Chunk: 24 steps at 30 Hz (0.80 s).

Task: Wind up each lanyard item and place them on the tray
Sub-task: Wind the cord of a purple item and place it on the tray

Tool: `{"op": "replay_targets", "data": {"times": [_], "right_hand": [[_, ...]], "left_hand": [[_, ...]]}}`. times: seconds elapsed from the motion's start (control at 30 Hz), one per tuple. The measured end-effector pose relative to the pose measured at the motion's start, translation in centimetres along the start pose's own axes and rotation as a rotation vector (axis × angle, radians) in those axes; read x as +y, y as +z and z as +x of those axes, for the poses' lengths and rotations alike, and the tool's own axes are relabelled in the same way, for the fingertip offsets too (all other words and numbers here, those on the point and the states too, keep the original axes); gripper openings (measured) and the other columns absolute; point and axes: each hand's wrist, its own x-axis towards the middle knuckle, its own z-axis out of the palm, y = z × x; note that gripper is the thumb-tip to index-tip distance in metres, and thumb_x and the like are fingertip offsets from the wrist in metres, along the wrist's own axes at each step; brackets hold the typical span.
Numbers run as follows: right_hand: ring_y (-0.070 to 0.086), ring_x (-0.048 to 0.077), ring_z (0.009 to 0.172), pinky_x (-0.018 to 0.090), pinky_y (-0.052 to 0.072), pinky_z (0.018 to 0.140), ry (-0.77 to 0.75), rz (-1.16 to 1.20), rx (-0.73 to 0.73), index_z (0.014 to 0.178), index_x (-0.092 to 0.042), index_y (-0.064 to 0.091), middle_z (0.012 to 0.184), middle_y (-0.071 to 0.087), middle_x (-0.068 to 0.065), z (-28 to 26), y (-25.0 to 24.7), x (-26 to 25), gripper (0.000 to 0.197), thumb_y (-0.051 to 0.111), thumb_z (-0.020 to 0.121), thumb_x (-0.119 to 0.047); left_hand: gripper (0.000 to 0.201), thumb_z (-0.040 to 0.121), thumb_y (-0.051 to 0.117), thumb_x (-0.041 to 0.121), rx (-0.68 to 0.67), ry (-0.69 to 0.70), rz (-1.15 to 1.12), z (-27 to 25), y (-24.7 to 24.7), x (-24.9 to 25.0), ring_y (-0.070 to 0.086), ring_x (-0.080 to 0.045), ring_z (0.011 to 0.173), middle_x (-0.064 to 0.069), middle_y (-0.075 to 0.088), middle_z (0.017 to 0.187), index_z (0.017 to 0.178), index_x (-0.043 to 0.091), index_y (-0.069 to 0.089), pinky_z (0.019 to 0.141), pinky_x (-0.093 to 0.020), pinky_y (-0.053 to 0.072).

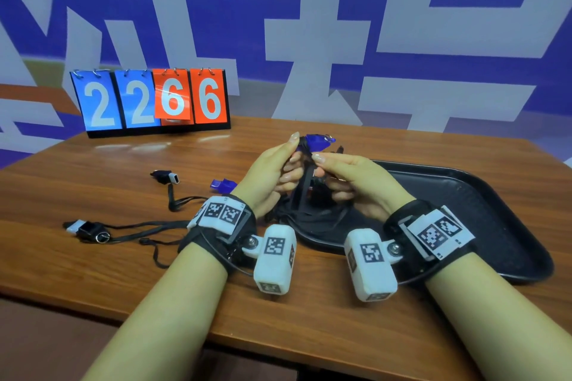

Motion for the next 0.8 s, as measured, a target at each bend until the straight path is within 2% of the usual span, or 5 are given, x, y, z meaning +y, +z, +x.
{"op": "replay_targets", "data": {"times": [0.1, 0.27, 0.5, 0.63, 0.8], "right_hand": [[0.026, 0.002, 0.046, 0.012, 0.016, 0.039, 0.086, 0.065, -0.01, 0.077, -0.019, 0.072, 0.072, 0.063, -0.005, 0.0, -0.5, 0.3, 0.016, 0.065, 0.091, -0.02], [0.03, 0.001, 0.046, 0.009, 0.019, 0.037, 0.158, 0.164, -0.041, 0.083, -0.014, 0.065, 0.072, 0.065, -0.002, -0.2, -0.5, 0.4, 0.012, 0.061, 0.094, -0.011], [0.03, 0.0, 0.04, 0.009, 0.02, 0.035, 0.276, 0.206, -0.024, 0.079, -0.014, 0.057, 0.062, 0.059, -0.002, -0.2, -1.0, 0.4, 0.017, 0.057, 0.095, -0.01], [0.029, 0.002, 0.046, 0.01, 0.02, 0.037, 0.232, 0.309, 0.045, 0.076, -0.015, 0.069, 0.066, 0.055, -0.005, -0.1, -1.5, 0.3, 0.017, 0.063, 0.092, -0.015], [0.035, 0.002, 0.05, 0.012, 0.02, 0.039, 0.017, 0.188, 0.055, 0.102, -0.007, 0.07, 0.077, 0.063, -0.003, -0.2, -1.4, 0.2, 0.015, 0.062, 0.093, -0.016]], "left_hand": [[0.045, 0.102, 0.046, 0.038, -0.042, -0.032, 0.038, -0.1, 0.0, -0.2, 0.021, -0.003, 0.044, 0.009, 0.029, 0.055, 0.06, 0.022, 0.046, 0.044, -0.022, 0.006], [0.04, 0.096, 0.051, 0.039, -0.101, -0.047, 0.045, -0.4, -0.1, 0.0, 0.02, -0.004, 0.046, 0.01, 0.028, 0.056, 0.063, 0.02, 0.04, 0.043, -0.019, 0.009], [0.046, 0.096, 0.053, 0.038, -0.21, -0.075, 0.167, -0.6, -0.4, 0.0, 0.02, -0.004, 0.048, 0.012, 0.032, 0.056, 0.052, 0.026, 0.054, 0.047, -0.023, 0.007], [0.046, 0.097, 0.053, 0.036, -0.238, -0.097, 0.205, -0.7, -0.6, 0.1, 0.021, -0.004, 0.048, 0.012, 0.031, 0.057, 0.053, 0.027, 0.057, 0.046, -0.023, 0.008], [0.05, 0.103, 0.044, 0.027, -0.263, -0.138, 0.296, -0.7, -0.5, 0.0, 0.022, -0.004, 0.048, 0.011, 0.031, 0.057, 0.055, 0.027, 0.057, 0.044, -0.02, 0.009]]}}
